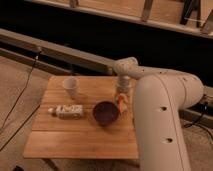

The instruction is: Place the pepper on the white sponge

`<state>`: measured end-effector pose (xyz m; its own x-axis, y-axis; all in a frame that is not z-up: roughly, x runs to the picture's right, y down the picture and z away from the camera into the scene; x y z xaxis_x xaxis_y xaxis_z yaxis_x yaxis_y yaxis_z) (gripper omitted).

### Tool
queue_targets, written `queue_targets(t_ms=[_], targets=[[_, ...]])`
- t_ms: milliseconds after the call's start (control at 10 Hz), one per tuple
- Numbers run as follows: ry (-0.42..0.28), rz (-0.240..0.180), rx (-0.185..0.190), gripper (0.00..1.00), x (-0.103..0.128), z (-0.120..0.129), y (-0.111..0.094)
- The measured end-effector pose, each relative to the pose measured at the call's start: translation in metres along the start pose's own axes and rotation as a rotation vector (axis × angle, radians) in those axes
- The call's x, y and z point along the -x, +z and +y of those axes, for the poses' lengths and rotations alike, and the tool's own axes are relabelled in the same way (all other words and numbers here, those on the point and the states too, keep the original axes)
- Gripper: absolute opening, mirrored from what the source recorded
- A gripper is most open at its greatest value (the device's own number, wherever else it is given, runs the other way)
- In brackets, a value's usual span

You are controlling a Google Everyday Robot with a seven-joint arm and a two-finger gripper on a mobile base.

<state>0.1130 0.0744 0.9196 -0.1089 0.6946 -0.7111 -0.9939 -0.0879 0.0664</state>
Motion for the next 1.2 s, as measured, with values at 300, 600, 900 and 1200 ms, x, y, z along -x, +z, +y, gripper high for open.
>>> queue_targets(t_ms=[300,600,900,1200], targets=[[0.003,-0.013,-0.003,0.74,0.001,-0.004,-0.011],[0.000,-0.044,-0.008,0.74,-0.001,-0.011,-0.043],[-0.015,-0.090,-0.023,0.74,-0.008,-0.018,-0.089],[-0.022,-0.127,-0.032,0.74,-0.017,-0.021,-0.126]])
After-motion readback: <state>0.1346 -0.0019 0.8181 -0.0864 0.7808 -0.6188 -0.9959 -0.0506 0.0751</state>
